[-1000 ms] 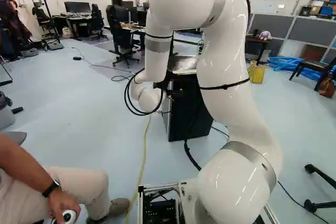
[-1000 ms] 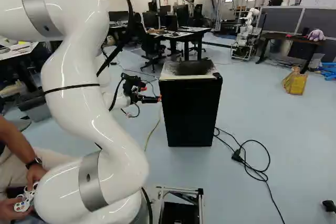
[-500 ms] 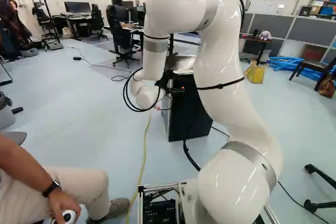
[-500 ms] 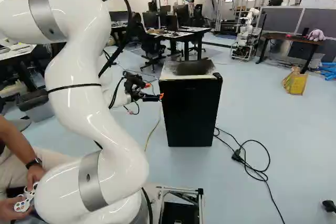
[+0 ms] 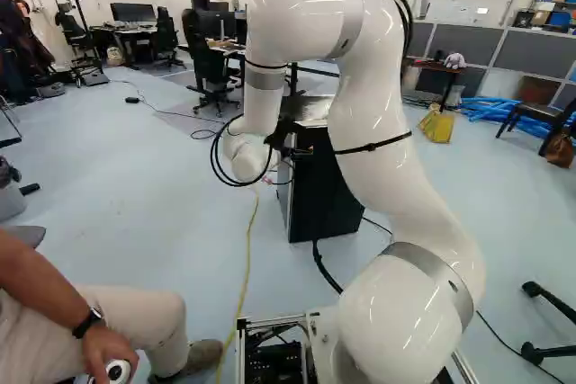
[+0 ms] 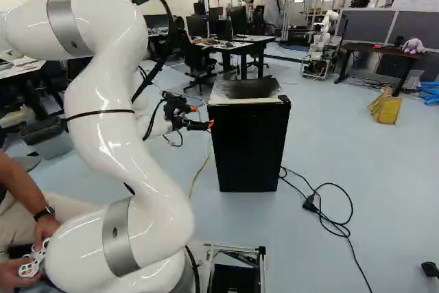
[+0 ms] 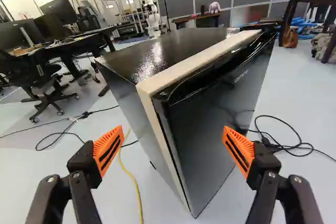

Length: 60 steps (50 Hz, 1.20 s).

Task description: Grab a drink from the fridge

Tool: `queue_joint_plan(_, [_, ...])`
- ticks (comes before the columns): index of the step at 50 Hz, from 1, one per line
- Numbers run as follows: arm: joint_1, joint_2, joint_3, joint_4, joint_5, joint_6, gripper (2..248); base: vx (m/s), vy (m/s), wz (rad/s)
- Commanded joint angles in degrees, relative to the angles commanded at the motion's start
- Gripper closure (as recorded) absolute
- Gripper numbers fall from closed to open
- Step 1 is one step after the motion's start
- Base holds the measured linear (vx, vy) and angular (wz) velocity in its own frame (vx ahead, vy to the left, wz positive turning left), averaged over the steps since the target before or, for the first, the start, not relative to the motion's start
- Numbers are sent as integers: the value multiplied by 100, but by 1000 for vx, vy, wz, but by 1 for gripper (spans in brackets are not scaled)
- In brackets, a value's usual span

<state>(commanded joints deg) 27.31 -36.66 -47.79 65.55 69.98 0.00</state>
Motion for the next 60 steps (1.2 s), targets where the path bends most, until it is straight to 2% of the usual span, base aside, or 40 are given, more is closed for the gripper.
queue_joint_plan(27, [-122, -105, -174, 0, 0, 0, 3, 0, 0, 0])
queue_joint_plan(60, [-270, -115, -190, 0, 0, 0, 3, 0, 0, 0])
